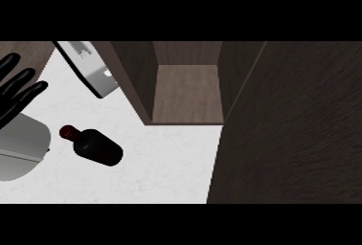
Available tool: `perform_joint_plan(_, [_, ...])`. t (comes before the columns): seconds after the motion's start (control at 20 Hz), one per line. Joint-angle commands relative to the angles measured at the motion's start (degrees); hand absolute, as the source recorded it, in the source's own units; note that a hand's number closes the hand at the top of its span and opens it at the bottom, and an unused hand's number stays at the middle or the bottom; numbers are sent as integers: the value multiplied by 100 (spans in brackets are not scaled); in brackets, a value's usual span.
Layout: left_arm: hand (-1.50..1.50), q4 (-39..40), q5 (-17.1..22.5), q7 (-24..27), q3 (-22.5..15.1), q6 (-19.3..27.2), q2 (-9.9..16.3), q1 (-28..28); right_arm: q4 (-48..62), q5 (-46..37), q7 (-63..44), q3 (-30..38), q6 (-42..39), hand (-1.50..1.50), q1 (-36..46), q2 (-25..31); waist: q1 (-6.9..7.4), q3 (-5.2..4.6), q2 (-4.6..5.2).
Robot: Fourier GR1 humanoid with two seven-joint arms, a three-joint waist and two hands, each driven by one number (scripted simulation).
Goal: Pick up the wine, place it into the cabinet and close the cabinet
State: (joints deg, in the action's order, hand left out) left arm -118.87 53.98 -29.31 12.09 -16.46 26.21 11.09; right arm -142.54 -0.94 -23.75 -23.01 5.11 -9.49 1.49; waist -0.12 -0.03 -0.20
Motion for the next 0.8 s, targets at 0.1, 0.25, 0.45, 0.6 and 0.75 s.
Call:
perform_joint_plan(0.1, [-150,-174,248,-410,215,92,200,-86,-775,-518,-864,-100,259,-150,378,156,3,-2,8])
perform_joint_plan(0.25, [-150,43,274,-341,363,-28,204,-30,-663,-1105,-816,-671,595,-150,398,23,-20,-6,0])
perform_joint_plan(0.45, [-150,-149,144,-476,256,181,132,-147,-1114,-947,-931,-749,619,-150,37,383,-55,-3,-12])
perform_joint_plan(0.6, [-150,101,-382,-243,12,39,-42,-70,-1140,-1037,-1115,-785,893,-150,352,300,-102,-7,-4])
perform_joint_plan(0.75, [-150,125,-314,-354,72,112,-16,-51,-858,-1454,-1375,-1142,1149,-150,724,228,-58,-10,-9])
